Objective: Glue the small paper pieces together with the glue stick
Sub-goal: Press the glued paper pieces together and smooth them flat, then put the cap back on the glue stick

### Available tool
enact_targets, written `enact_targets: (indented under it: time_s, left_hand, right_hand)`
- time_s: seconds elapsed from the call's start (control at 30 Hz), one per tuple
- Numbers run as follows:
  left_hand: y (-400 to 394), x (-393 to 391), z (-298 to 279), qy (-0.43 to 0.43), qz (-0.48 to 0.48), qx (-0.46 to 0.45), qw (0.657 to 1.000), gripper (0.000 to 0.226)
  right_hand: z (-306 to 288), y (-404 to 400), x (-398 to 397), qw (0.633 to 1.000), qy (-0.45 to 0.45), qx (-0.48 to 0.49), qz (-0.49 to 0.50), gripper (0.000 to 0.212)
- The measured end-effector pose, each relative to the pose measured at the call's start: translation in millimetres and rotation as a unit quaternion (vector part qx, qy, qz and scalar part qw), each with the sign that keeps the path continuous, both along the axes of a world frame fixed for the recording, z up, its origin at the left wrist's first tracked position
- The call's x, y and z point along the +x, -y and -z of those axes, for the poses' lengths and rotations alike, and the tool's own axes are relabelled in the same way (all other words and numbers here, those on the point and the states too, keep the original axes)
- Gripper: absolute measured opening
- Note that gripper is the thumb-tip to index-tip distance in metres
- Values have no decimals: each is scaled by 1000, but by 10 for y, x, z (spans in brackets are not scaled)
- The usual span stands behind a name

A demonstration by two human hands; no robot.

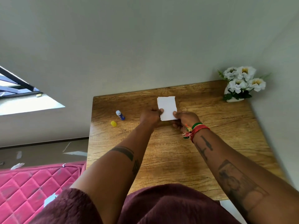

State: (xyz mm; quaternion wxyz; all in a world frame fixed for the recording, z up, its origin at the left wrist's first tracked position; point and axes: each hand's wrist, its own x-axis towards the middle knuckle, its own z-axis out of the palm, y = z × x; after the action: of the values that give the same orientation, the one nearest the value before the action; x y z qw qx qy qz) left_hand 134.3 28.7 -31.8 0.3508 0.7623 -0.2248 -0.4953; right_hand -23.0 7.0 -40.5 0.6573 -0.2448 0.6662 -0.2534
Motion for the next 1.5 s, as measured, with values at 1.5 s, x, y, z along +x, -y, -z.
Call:
enact_targets:
  time_s: [1.5]
  left_hand:
    - [-1093,1244,14,216,-63,-43,973,10]
  right_hand:
    - [-48,-550,1578,873,-202,-333,-294,30]
